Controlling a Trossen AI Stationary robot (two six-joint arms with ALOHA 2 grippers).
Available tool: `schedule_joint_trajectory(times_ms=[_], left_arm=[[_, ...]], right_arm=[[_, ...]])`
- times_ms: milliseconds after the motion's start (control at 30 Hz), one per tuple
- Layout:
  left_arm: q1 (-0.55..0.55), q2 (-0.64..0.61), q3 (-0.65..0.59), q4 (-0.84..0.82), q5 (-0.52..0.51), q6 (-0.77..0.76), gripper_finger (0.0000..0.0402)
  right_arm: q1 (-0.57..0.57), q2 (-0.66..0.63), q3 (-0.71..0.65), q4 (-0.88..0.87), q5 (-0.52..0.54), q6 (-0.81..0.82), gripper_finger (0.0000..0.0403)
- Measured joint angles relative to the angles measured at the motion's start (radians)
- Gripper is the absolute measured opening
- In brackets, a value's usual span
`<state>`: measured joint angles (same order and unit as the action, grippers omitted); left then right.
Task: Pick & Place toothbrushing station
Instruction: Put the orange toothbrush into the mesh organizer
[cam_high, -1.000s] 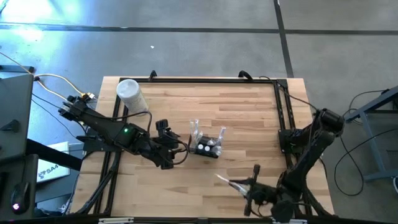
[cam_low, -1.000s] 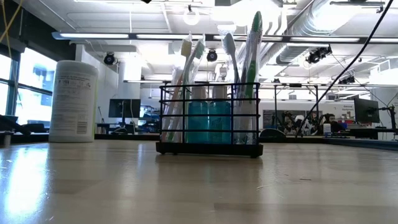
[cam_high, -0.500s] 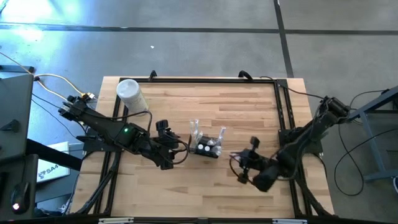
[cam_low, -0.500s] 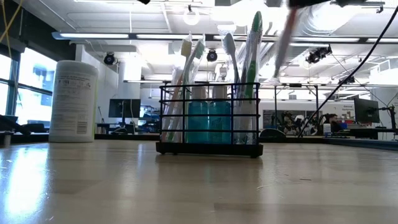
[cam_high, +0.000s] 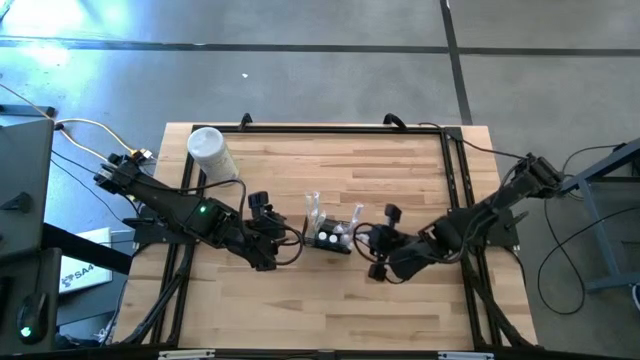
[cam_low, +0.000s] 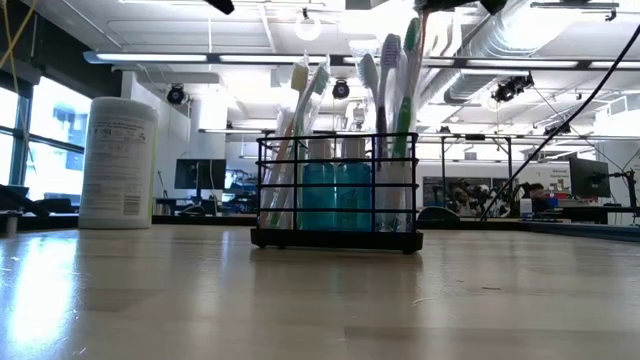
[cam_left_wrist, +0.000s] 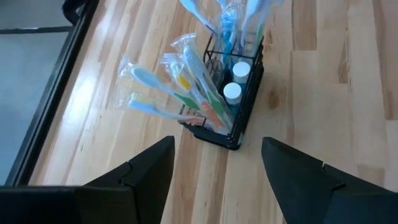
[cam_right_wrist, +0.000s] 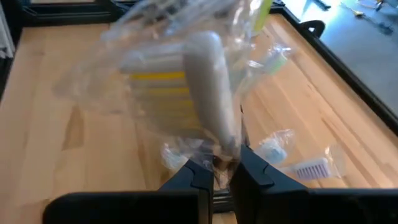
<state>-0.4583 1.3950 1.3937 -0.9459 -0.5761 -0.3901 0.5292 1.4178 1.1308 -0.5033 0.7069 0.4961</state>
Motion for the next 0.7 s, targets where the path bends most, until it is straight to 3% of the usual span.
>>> schedule_joint_trajectory(times_ms=[267, 700], left_arm=[[0.000, 0.000, 0.000, 0.000, -0.013, 0.000, 0.0236], [0.000, 0.001, 0.000, 0.000, -0.013, -0.008, 0.0236]], right_arm=[[-0.078, 0.061, 0.000, -0.008, -0.108, 0.006, 0.0019], [-0.120, 0.173, 0.000, 0.002, -0.120, 0.037, 0.0020]])
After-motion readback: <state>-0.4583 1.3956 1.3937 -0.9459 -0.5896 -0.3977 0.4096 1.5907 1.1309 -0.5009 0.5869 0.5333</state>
